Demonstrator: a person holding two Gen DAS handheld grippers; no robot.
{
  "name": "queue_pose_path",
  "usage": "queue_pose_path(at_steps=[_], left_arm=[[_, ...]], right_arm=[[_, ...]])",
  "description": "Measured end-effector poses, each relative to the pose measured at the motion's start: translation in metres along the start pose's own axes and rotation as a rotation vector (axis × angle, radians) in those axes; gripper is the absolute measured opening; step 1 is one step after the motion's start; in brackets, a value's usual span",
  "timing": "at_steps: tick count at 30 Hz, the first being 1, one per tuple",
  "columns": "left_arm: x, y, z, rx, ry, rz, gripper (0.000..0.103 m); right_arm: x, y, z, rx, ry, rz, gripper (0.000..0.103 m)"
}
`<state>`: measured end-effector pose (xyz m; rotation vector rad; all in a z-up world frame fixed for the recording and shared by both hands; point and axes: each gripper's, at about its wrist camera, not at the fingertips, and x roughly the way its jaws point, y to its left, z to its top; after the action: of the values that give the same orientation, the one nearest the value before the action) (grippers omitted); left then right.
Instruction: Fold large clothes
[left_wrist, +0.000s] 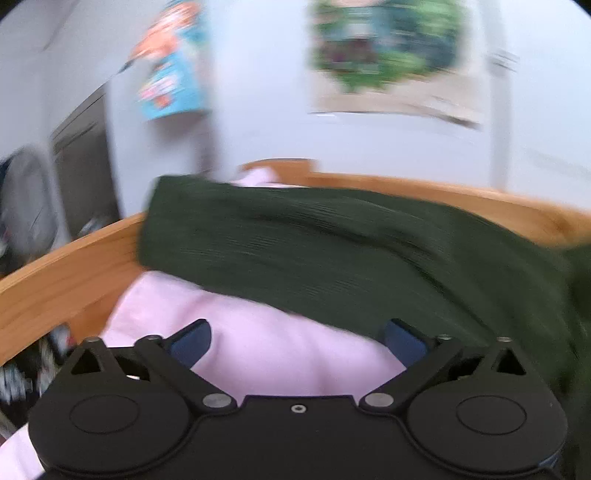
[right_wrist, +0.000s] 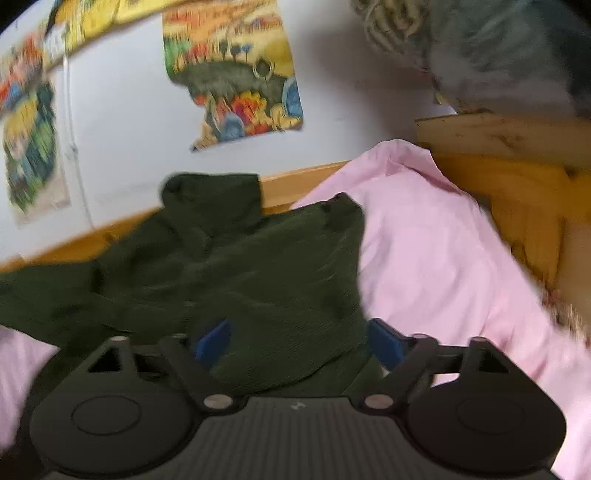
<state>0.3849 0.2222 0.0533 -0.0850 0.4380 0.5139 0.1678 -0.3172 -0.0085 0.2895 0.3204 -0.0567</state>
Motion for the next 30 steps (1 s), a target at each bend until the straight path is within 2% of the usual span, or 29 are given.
queue_pose_path(at_steps=[3, 5, 8, 10, 11, 12, 13, 16, 18, 21, 23, 26, 30], left_arm=[[0.029, 0.025, 0.025, -0.161, 0.04, 0.021, 0.089], [0.041, 0.035, 0.034, -0.227, 0.055, 0.034, 0.083], [0.052, 0.044, 0.041, -0.312, 0.078, 0.075, 0.058], [0.057, 0.048, 0.041, -0.356, 0.091, 0.084, 0.035], [0.055, 0.047, 0.041, -0.363, 0.077, 0.076, 0.025], [0.049, 0.046, 0.04, -0.351, 0.058, 0.065, 0.008], [0.043, 0.04, 0.041, -0.317, 0.038, 0.088, 0.004], [0.017, 0.017, 0.051, -0.224, -0.049, 0.143, 0.002], [-0.006, 0.0, 0.059, -0.18, -0.119, 0.147, 0.001], [-0.055, -0.036, 0.071, -0.132, -0.248, 0.028, 0.001], [-0.087, -0.06, 0.073, -0.109, -0.305, -0.089, 0.001], [-0.137, -0.104, 0.064, -0.028, -0.383, -0.311, 0.001], [-0.186, -0.169, 0.034, 0.159, -0.413, -0.616, 0.001]], right_arm=[[-0.011, 0.007, -0.018, -0.005, -0.042, 0.059, 0.094], [-0.007, 0.012, -0.024, -0.054, -0.014, 0.073, 0.094], [-0.008, 0.017, -0.029, -0.058, -0.021, 0.068, 0.094], [-0.009, 0.018, -0.033, -0.033, -0.01, 0.084, 0.094], [-0.009, 0.019, -0.035, -0.025, -0.005, 0.088, 0.094], [-0.009, 0.02, -0.035, -0.024, -0.002, 0.09, 0.094], [-0.01, 0.022, -0.038, -0.028, -0.006, 0.093, 0.094], [-0.017, 0.024, -0.04, -0.066, -0.035, 0.106, 0.094], [-0.021, 0.024, -0.043, -0.08, -0.049, 0.114, 0.094], [-0.024, 0.02, -0.046, -0.068, -0.055, 0.127, 0.094], [-0.025, 0.018, -0.047, -0.06, -0.048, 0.127, 0.094], [-0.028, 0.013, -0.047, -0.055, -0.062, 0.118, 0.094], [-0.029, 0.005, -0.045, -0.034, -0.083, 0.086, 0.094]])
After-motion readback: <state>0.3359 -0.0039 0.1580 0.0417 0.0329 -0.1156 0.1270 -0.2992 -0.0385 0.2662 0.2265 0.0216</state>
